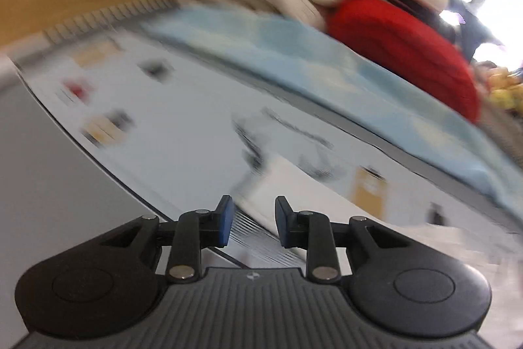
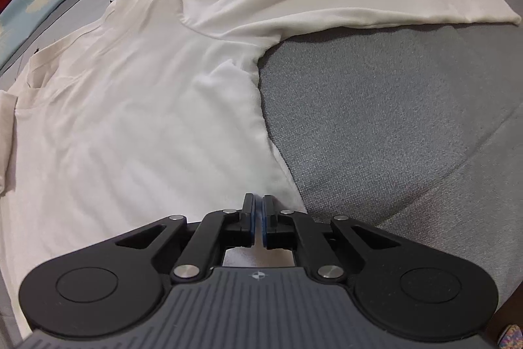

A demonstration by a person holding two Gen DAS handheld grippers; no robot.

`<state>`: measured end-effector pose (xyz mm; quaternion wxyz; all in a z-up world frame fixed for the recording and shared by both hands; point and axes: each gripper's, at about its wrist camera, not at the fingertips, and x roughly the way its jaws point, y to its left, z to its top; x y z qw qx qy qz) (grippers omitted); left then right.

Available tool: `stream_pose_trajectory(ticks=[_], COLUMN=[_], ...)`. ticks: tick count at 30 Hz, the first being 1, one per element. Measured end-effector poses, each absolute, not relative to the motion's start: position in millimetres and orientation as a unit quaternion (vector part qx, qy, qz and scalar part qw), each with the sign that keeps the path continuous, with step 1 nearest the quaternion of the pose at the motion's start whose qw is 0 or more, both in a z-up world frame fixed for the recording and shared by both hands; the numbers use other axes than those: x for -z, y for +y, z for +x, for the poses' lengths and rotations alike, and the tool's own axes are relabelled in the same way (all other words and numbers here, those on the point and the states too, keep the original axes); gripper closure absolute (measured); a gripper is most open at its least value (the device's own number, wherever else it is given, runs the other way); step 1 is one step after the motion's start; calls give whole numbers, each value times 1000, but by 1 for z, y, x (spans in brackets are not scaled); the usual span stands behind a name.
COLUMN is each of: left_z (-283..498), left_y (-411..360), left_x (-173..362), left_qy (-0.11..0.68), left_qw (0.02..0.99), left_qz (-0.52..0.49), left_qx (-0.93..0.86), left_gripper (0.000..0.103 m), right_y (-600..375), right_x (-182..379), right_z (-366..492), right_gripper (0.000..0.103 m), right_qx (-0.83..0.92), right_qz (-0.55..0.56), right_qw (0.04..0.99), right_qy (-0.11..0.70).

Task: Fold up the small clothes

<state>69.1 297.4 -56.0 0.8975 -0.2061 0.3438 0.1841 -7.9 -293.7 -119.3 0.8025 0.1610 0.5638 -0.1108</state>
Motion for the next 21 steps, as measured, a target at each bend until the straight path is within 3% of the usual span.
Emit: stream_pose_trajectory(ticks=[6,16,18,19,21], left_z=[83,130,137,139,135], left_y=[307,318,314,314,319], left_x=[101,142,142,141,136], left_qy=[340,360,368,371,355], left_qw=[879,875,882,884,892], left_qz=[-301,-266,-231,-220,-210], left_qx=[-148,-186,-182,-179,-186], left_gripper=[74,75,83,100,101], right_y=[-288,-285,-285,-286,-286], right_x=[118,122,122,123,123], right_z=[-12,-1,2,3,6], right_gripper=[98,95,95,95,94], right_qx=[107,84,82,82,83], right_qz=[140,120,121,125,127], right_qw=[810,807,807,806,806], right_qy=[560,572,573,573,573])
